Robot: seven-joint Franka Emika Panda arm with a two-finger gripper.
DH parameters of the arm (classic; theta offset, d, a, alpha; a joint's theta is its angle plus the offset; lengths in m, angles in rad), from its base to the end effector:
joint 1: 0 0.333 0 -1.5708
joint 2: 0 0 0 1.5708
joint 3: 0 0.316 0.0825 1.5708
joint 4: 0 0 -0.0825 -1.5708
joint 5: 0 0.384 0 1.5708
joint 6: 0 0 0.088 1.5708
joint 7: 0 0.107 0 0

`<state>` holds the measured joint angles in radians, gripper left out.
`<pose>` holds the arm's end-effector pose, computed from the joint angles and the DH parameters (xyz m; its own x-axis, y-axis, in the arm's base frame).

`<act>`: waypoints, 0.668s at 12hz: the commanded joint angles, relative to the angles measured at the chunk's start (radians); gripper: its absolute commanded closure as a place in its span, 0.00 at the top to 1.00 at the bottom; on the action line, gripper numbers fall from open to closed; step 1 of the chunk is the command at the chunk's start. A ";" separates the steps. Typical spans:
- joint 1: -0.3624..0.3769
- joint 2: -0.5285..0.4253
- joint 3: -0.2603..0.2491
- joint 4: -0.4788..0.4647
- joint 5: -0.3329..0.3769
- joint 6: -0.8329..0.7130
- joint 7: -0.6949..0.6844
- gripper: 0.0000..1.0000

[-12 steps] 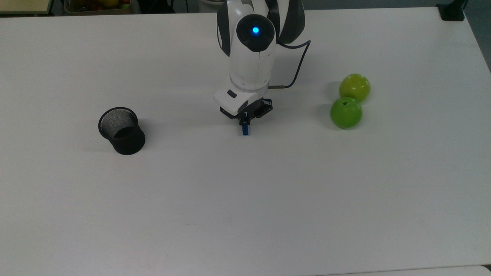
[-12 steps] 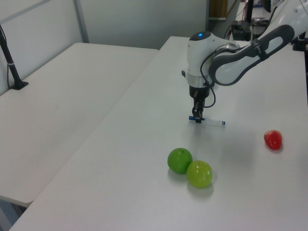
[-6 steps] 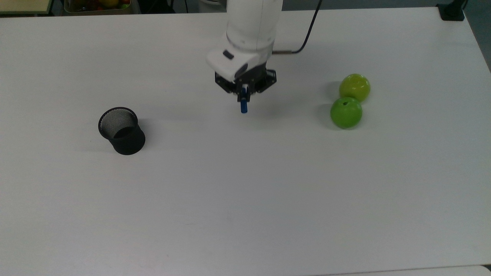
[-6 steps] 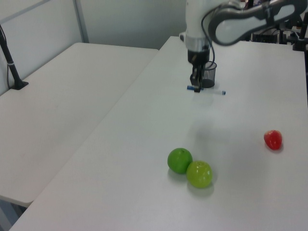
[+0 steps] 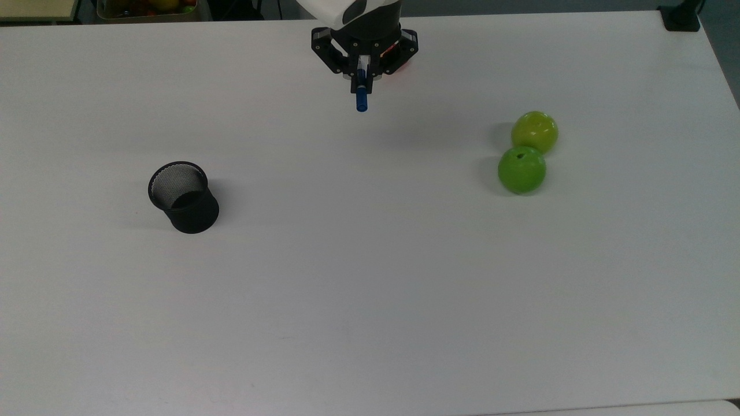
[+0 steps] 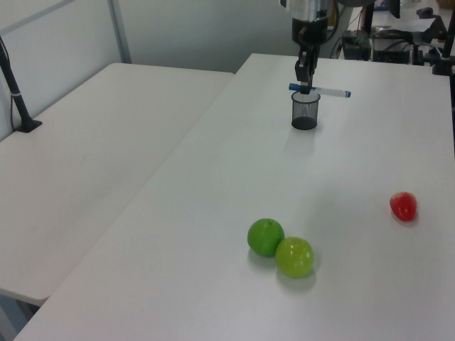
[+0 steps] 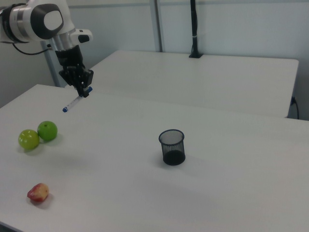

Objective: Place marker
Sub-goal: 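Lift the marker up off the table, hanging cap-down, then carry the marker over the black mesh pen cup and lower it in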

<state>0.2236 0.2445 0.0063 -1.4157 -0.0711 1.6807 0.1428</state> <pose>0.6215 0.1379 0.5626 0.9951 0.0948 0.0299 0.0927 -0.9935 0.0656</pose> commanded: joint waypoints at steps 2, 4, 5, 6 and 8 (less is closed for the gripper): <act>-0.053 0.007 -0.020 0.003 0.004 -0.007 -0.028 0.13; -0.091 0.009 -0.044 0.003 0.007 -0.004 -0.087 0.13; -0.113 0.009 -0.063 0.000 0.023 0.028 -0.109 0.13; -0.131 0.009 -0.086 -0.005 0.034 0.080 -0.121 0.13; -0.173 0.021 -0.111 -0.008 0.036 0.166 -0.127 0.13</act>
<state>0.0804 0.2554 -0.0724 -1.4167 -0.0572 1.7549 0.0460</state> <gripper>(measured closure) 0.833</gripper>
